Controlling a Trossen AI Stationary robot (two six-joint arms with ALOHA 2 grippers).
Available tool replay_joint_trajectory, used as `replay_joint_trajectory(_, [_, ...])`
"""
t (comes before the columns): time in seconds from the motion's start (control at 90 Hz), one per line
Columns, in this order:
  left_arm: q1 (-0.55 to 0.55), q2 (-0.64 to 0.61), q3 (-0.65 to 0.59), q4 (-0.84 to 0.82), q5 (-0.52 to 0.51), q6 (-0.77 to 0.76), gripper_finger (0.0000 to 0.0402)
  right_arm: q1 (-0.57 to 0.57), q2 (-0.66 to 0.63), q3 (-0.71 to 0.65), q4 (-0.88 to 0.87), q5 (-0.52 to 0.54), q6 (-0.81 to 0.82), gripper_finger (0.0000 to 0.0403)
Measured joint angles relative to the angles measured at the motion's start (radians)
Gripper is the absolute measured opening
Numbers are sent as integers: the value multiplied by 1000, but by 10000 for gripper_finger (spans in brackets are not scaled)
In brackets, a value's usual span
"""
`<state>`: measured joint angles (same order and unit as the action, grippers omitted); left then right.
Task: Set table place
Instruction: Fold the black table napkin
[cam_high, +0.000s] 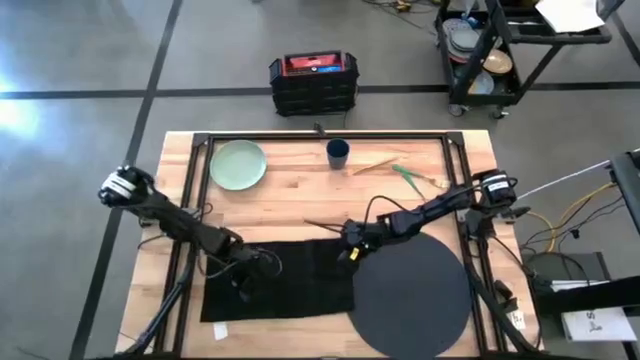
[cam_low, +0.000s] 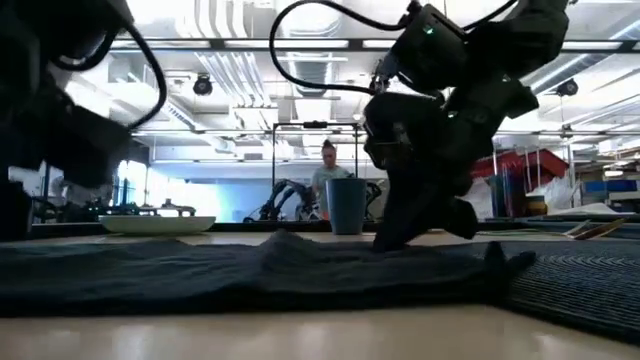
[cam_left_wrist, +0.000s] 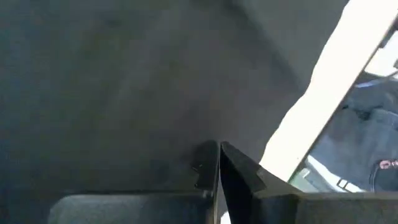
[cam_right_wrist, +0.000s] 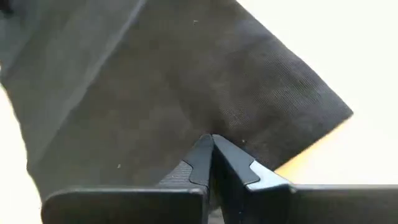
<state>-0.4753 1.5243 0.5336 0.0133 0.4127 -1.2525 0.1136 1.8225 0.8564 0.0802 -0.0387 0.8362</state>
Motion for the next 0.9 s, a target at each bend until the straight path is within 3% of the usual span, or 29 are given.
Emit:
replay_joint_trajectory(0.233, [-2, 171, 81, 197, -11, 0, 0, -97, -3, 18, -62, 27, -46, 0])
replay_joint_trajectory(0.367, [28, 232, 154, 248, -29, 82, 0, -184, -1, 32, -59, 35, -91, 0])
replay_joint_trajectory(0.522, [111, 267, 218, 361, -37, 227, 0, -260, -11, 90, -54, -29, -158, 0])
replay_joint_trajectory(0.733, [226, 202, 297, 441, -42, 450, 0, -229, -161, 118, -126, -37, -210, 0])
replay_joint_trajectory(0.9, [324, 154, 351, 362, 43, 565, 0, -146, -309, 69, -280, 50, -199, 0])
